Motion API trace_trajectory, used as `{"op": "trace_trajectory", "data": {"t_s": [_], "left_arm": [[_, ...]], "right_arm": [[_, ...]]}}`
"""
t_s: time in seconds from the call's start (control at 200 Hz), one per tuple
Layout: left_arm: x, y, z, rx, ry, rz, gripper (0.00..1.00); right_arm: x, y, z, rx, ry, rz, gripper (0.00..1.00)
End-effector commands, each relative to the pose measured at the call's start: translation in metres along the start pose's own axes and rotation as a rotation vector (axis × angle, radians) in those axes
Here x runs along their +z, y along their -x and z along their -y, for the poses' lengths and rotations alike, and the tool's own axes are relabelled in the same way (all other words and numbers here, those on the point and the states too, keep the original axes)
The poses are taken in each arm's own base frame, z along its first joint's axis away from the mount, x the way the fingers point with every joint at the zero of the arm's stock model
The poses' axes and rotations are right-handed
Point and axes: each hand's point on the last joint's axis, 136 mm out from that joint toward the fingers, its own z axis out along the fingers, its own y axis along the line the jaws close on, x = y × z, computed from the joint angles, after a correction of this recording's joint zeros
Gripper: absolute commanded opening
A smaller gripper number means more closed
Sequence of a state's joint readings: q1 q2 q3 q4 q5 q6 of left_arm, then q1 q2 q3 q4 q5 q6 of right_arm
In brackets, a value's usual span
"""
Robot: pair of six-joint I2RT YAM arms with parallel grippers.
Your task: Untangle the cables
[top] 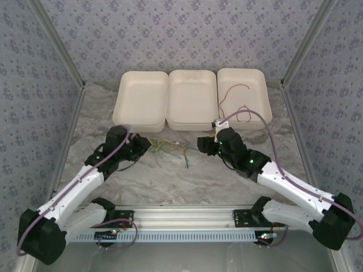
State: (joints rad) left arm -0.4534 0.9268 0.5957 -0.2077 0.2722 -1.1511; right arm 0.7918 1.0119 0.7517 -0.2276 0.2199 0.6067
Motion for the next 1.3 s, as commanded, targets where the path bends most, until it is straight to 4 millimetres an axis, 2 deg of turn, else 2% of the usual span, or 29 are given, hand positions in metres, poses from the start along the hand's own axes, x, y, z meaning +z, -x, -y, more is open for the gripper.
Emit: {"op": "trace_trajectory", "data": {"t_s": [0.0,0.1,0.225,0.31,0.36,0.435,0.53,0.635,0.859,1.014,1.089,1.194,1.294], "left_arm": [[-0.007,0.001,-0.007,-0.053,-0.024,0.041,0.00],[-0.012,0.000,-0.016,-0.057,-0.015,0.063,0.00],[-0.017,0.002,-0.018,-0.051,-0.024,0.092,0.00],[-0.015,0.002,-0.018,-0.043,-0.020,0.084,0.00],[-0.012,0.000,-0.019,-0.043,-0.022,0.071,0.00],[-0.011,-0.002,-0.021,-0.046,-0.017,0.061,0.00],[-0.010,-0.002,-0.023,-0.046,-0.013,0.063,0.00],[-0.010,-0.002,-0.022,-0.045,-0.018,0.062,0.00],[-0.007,-0.002,-0.023,-0.041,-0.008,0.059,0.00],[-0.003,0.000,-0.027,-0.039,0.017,0.061,0.00],[-0.001,0.003,-0.027,-0.033,0.027,0.069,0.00],[-0.002,0.012,-0.033,0.005,0.090,0.112,0.00],[-0.008,0.031,-0.059,0.072,0.253,0.194,0.00]], "right_arm": [[0.021,-0.060,0.026,0.475,-0.131,-0.162,0.58],[0.033,-0.065,0.012,0.558,-0.138,-0.185,0.55],[0.033,-0.069,0.003,0.408,-0.244,-0.216,0.51],[0.033,-0.088,0.000,0.284,-0.297,-0.258,0.53],[0.039,-0.103,-0.009,0.215,-0.280,-0.297,0.56],[0.049,-0.125,-0.012,0.141,-0.305,-0.366,0.57],[0.061,-0.136,-0.019,0.066,-0.299,-0.385,0.59],[0.069,-0.144,-0.013,-0.007,-0.374,-0.406,0.57],[0.088,-0.148,-0.003,-0.087,-0.433,-0.404,0.33],[0.091,-0.151,0.004,-0.112,-0.453,-0.414,0.12],[0.084,-0.147,0.011,-0.130,-0.475,-0.409,0.00],[0.067,-0.137,0.020,-0.165,-0.475,-0.382,0.00],[0.043,-0.126,0.037,-0.181,-0.501,-0.361,0.00]]}}
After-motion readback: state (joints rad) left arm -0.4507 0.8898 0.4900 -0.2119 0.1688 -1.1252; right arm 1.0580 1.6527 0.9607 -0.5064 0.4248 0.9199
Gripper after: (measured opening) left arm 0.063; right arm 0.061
